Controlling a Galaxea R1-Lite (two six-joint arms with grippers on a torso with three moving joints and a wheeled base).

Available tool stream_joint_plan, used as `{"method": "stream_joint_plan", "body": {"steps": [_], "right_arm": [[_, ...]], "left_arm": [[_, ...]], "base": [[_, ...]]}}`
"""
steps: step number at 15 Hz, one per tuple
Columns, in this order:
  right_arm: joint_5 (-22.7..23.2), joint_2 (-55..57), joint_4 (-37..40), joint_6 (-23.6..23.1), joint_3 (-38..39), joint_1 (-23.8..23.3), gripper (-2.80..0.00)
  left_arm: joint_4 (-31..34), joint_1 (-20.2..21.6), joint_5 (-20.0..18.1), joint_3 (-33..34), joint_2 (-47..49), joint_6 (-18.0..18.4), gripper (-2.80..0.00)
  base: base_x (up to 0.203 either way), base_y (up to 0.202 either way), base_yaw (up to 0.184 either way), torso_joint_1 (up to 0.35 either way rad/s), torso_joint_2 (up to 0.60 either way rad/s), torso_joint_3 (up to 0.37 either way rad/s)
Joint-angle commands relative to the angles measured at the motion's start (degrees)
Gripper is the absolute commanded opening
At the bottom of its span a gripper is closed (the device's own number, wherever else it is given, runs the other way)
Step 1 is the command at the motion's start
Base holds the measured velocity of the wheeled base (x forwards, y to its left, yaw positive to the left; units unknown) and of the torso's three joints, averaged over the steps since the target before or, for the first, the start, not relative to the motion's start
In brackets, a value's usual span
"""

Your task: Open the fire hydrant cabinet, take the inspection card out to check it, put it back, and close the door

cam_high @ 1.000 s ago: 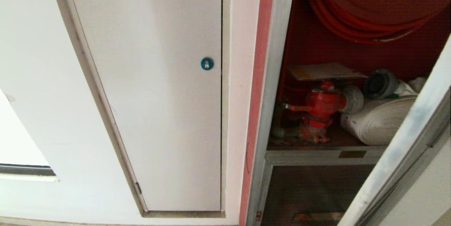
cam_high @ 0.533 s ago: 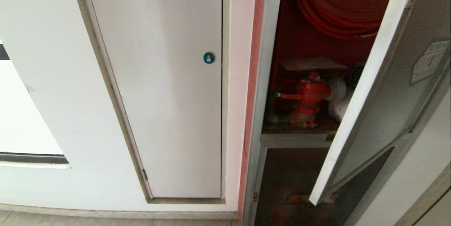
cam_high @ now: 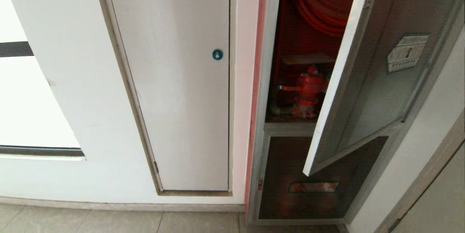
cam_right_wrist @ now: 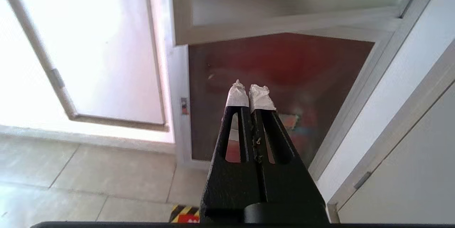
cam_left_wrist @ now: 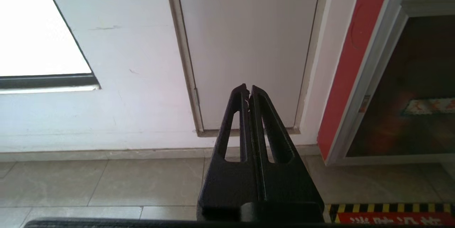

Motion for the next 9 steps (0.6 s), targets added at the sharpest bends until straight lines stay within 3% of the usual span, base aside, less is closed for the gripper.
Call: {"method": "stream_joint_plan", "body": {"steps": [1,3,9], "right_arm": [[0.0,0.0,0.0,-0.1,0.0,0.1,-2.8],[0.0,0.0,0.0,-0.1,0.0,0.1,-2.8],[0.1,0.0,0.0,-0.2,0.0,0.1,-2.8]], "left_arm": [[0.0,0.0,0.0,0.1,0.1,0.0,-2.8],[0.0,0.0,0.0,0.1,0.1,0.0,-2.8],[0.0,0.0,0.0,0.1,0.1,0.0,-2.8]], "base": [[-0.194,0.0,0.0,0.002,0.01,0.003],[-0.14,0.0,0.0,0.001,0.0,0.002],[0.0,0.0,0.0,0.0,0.0,0.0]]}}
